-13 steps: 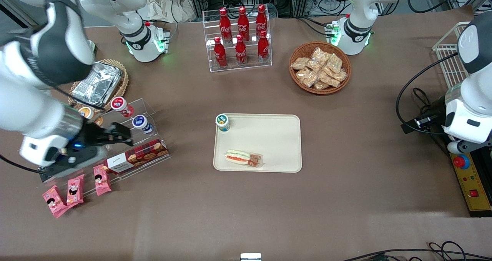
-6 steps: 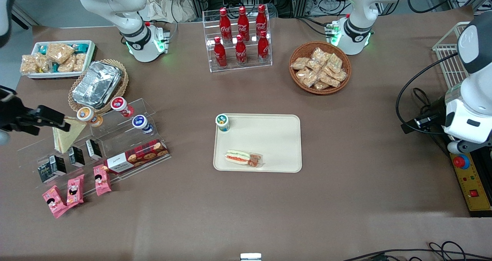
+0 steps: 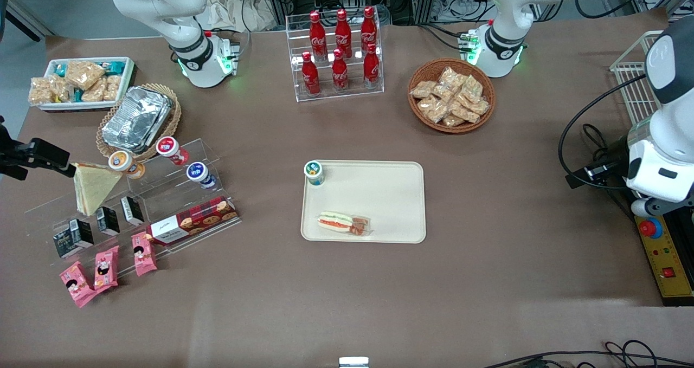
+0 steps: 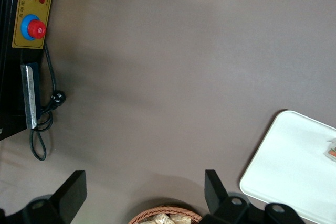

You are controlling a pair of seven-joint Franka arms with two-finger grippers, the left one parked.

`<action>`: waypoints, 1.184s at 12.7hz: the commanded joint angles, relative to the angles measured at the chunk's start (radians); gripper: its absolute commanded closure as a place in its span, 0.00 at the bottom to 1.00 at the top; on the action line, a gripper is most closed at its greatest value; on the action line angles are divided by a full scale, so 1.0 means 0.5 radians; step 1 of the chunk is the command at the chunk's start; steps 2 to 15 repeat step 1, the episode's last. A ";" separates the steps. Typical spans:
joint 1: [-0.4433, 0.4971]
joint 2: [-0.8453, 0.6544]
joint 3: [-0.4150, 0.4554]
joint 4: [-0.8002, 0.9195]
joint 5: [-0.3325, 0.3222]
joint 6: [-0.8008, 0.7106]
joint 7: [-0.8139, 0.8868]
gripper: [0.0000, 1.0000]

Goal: Place sandwich on tray

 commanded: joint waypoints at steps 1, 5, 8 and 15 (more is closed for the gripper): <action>0.016 -0.035 0.001 -0.048 -0.037 -0.020 -0.016 0.01; 0.016 -0.035 0.001 -0.048 -0.037 -0.020 -0.016 0.01; 0.016 -0.035 0.001 -0.048 -0.037 -0.020 -0.016 0.01; 0.016 -0.035 0.001 -0.048 -0.037 -0.020 -0.016 0.01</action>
